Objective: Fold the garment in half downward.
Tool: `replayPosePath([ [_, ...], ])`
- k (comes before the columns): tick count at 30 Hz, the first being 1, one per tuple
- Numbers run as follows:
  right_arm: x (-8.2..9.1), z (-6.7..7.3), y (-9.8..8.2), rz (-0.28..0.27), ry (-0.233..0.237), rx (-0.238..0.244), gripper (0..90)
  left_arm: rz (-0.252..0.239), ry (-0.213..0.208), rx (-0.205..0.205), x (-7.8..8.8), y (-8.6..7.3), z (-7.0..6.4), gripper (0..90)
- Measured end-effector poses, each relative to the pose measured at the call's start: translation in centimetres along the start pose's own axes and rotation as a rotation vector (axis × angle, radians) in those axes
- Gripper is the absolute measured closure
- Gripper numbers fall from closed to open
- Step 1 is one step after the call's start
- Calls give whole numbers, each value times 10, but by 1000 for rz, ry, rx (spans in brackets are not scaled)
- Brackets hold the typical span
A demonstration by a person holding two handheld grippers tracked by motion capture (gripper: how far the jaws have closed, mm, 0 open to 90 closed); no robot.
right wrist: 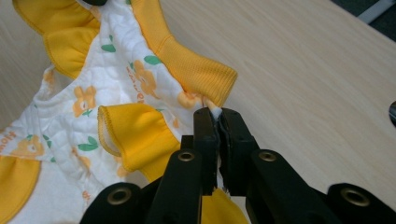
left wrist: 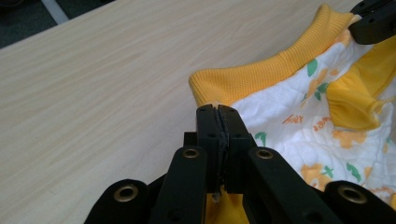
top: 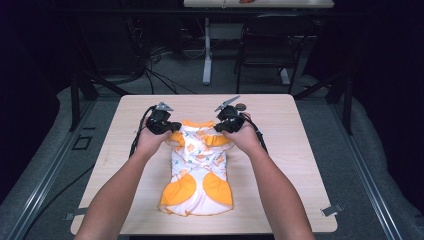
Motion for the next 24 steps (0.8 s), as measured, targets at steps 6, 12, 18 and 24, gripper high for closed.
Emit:
replayPosePath([
  [6, 10, -1, 11, -33, -12, 14, 857, -23, 4, -12, 9, 11, 2, 887],
  [12, 22, -5, 25, -63, -32, 29, 857, -45, 17, -30, 16, 21, 3, 887],
  [18, 29, -5, 29, -73, -46, 44, 857, -56, 23, -53, 22, 27, -1, 886],
  [24, 34, 1, 27, -75, -51, 81, 857, -64, 14, -69, 26, 24, -5, 886],
])
Point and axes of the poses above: each handheld gripper's, and its own axes: x roughly backward along the jaws, y roughly out of its top, z roughly to its left, the point moved 9 cm from there along -x, roughly forward along the jaws, and after that the axes turned 6 degrees about -y, right-handed, at the moved point
